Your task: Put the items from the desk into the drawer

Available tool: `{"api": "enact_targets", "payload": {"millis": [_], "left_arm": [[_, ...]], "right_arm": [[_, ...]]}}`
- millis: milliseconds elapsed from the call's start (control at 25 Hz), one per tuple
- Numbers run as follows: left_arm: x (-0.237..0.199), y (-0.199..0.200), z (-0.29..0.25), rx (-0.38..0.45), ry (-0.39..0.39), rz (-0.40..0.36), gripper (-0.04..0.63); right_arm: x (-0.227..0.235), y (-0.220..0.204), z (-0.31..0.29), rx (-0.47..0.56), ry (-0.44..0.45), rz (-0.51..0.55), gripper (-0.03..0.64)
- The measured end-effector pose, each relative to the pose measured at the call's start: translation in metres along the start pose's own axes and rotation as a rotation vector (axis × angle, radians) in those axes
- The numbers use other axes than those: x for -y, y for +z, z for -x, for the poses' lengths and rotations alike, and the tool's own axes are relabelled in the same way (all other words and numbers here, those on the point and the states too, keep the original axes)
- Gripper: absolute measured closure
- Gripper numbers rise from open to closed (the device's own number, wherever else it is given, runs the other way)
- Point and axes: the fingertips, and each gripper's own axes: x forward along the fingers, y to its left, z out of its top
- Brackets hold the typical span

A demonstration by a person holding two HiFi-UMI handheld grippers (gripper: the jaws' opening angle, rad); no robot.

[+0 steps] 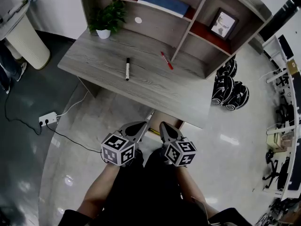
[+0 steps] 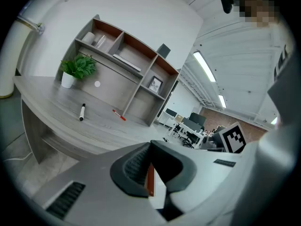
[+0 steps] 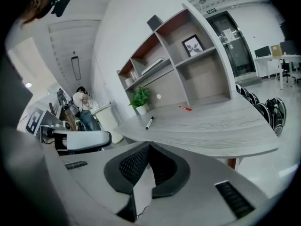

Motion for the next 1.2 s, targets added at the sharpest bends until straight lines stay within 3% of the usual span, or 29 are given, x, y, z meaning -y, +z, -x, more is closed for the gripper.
{"api": "enact_targets", "payload": {"millis": [320,560,1200], "left_arm": [[-0.002,-0.001,-0.003,-0.004,0.031,0.005,0.575],[-0.009,0.002,-0.004,0.004,0.058,0.01,0.574],[-0.062,-0.002,0.033,0.047,0.238,0.069,0.574]], "right_arm": [[0.002,0.003,0.009,0.009,-0.022,0.001,0.6],[0.003,0.005,-0.004,-0.044,0.006,-0.018,0.6],[-0.027,0.064,-0.148,-0.257,0.135,0.135,0.598]]}}
